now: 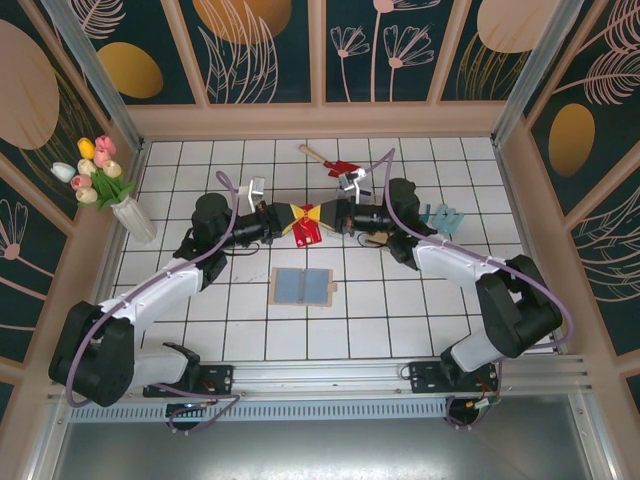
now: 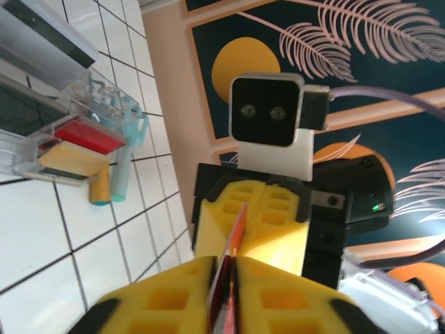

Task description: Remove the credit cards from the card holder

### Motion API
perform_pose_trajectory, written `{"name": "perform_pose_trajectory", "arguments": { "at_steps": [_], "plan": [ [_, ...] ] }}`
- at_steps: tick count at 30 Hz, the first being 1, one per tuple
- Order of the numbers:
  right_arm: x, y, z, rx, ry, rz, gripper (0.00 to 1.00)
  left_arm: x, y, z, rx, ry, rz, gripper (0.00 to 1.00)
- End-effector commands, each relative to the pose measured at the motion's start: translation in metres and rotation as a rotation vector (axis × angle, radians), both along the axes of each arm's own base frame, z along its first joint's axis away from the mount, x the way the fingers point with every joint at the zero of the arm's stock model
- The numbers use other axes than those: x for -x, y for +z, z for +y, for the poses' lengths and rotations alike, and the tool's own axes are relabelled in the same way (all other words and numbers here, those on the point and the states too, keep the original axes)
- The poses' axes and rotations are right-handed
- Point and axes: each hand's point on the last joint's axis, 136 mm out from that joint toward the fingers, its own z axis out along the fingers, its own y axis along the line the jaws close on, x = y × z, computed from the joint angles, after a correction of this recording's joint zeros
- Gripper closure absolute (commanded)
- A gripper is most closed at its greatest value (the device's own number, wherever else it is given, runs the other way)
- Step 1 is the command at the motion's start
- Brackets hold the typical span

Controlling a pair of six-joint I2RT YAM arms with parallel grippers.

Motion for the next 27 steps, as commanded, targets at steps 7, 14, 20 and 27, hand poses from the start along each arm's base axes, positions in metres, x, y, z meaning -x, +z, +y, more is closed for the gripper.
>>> {"name": "perform_pose_trajectory", "arguments": {
  "at_steps": [7,14,20,27],
  "plan": [
    [-0.037,0.010,-0.041,0.279,-0.131,-0.305,1.00,-0.017,-0.039,0.029,-0.257,0.103,0.102,0.30],
    [-0.088,-0.009,-0.104,0.707,-0.297,-0.590,1.00,-0.019,-0.099,0.082,-0.497,0.222,0.160,0.01],
    [-0.104,-0.031,-0.128,0.896,-0.219,-0.719,1.00,-0.016,-0.122,0.104,-0.659,0.252,0.148,0.02],
    [-0.101,-0.072,-0.143,1.080,0.024,-0.823,1.00,-0.014,-0.138,0.110,-0.703,0.251,0.169,0.01]
  ]
}}
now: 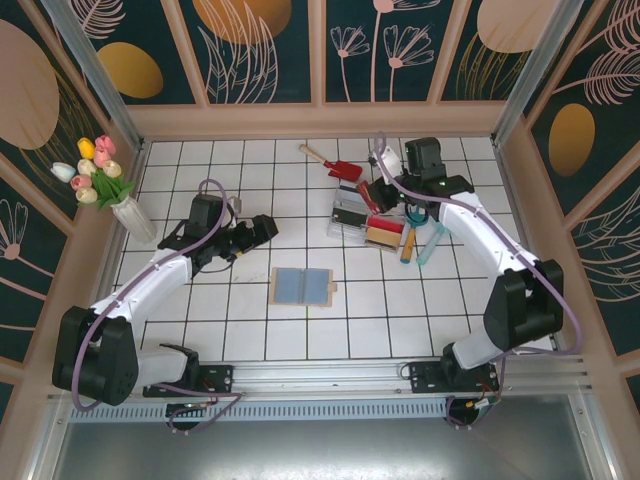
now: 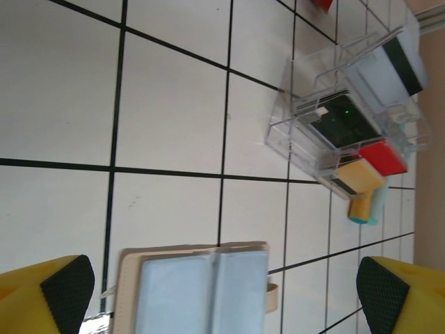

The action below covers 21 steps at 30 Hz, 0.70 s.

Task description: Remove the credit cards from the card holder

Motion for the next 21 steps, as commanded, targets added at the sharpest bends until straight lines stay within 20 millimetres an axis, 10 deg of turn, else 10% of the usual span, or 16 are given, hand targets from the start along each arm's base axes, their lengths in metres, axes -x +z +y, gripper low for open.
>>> {"name": "perform_pose_trajectory", "arguments": {
  "at_steps": [1,21],
  "plan": [
    [0.007,-0.020,-0.013,0.196,0.138,-0.024,1.00,0.007,-0.014,0.008,-0.057,-0.008,0.016,0.01],
    [0.015,-0.070,-0.013,0.425,0.409,0.054,1.00,0.012,-0.022,0.004,-0.035,-0.029,0.042,0.02]
  ]
}}
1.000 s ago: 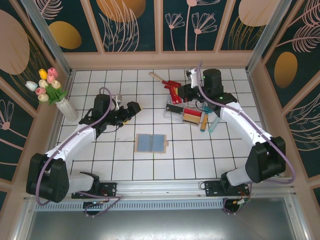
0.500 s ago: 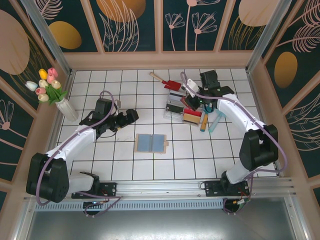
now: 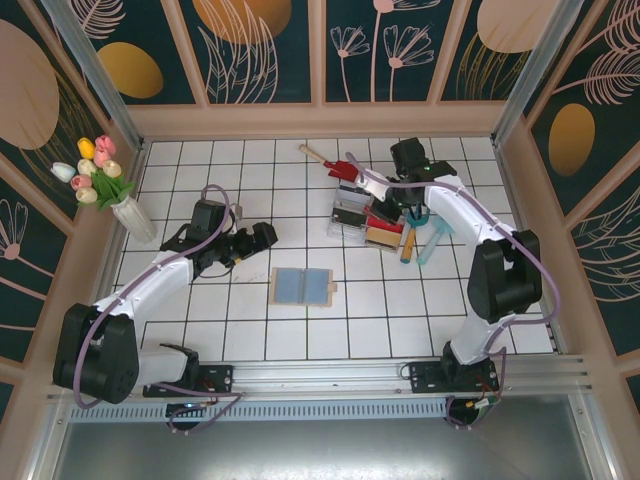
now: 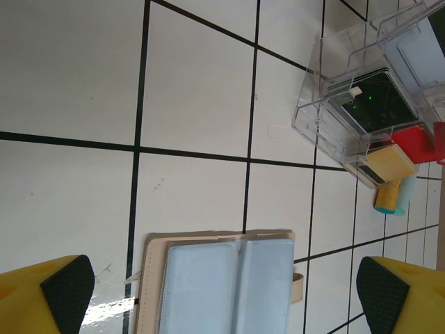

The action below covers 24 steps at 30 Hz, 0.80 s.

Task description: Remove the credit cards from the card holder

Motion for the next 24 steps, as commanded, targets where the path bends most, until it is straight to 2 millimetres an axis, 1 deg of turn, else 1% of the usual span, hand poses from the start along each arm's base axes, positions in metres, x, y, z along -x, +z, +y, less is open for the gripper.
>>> {"name": "perform_pose_trajectory", "arguments": {
  "at_steps": [1,7,13,24],
  "plan": [
    [0.005,-0.008,-0.001,0.069,0.060,0.021,1.00,0.004,-0.004,0.001,-0.006,-0.015,0.009,0.02],
    [0.002,-0.021,-0.007,0.139,0.066,0.025,1.00,0.005,-0.008,0.001,-0.004,-0.014,0.017,0.02],
    [-0.002,-0.021,-0.009,0.170,0.090,0.015,1.00,0.004,-0.009,0.001,-0.001,-0.012,0.022,0.02],
    [-0.002,-0.029,-0.015,0.223,0.099,0.014,1.00,0.006,-0.014,-0.002,0.016,-0.020,0.041,0.01]
  ]
}}
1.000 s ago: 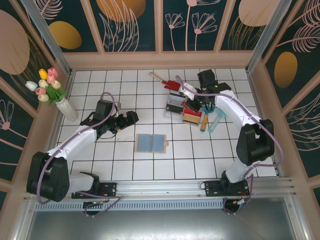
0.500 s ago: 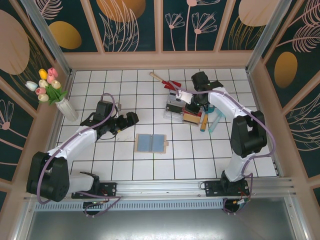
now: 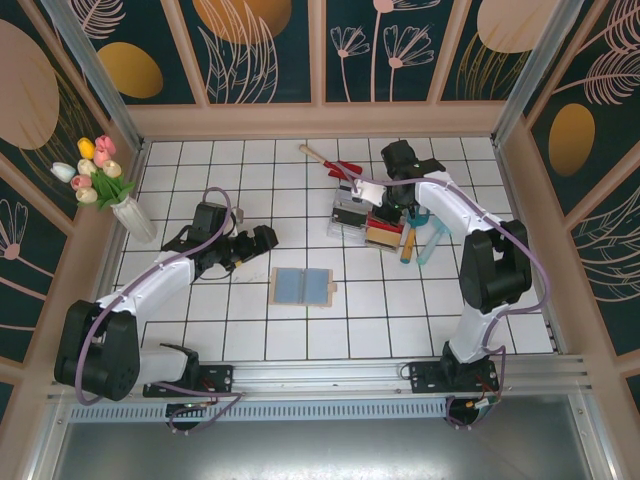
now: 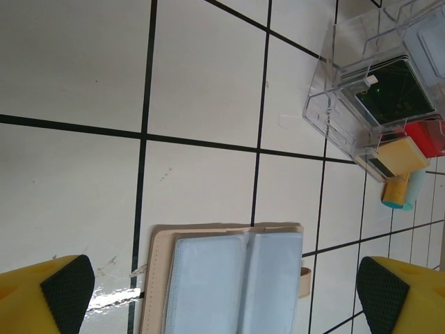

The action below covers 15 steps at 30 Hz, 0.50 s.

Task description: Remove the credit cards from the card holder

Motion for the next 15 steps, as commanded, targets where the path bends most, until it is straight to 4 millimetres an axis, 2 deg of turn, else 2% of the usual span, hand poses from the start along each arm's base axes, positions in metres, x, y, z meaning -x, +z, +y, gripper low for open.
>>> {"name": "perform_pose_trajectory", "arguments": {
  "at_steps": [1,15],
  "plan": [
    [0.003,-0.006,-0.004,0.053,0.024,0.017,1.00,0.002,-0.004,-0.002,0.017,-0.013,0.009,0.02],
    [0.006,-0.020,0.000,0.080,0.039,0.005,1.00,0.006,-0.008,-0.003,0.031,-0.019,0.018,0.01]
  ]
}}
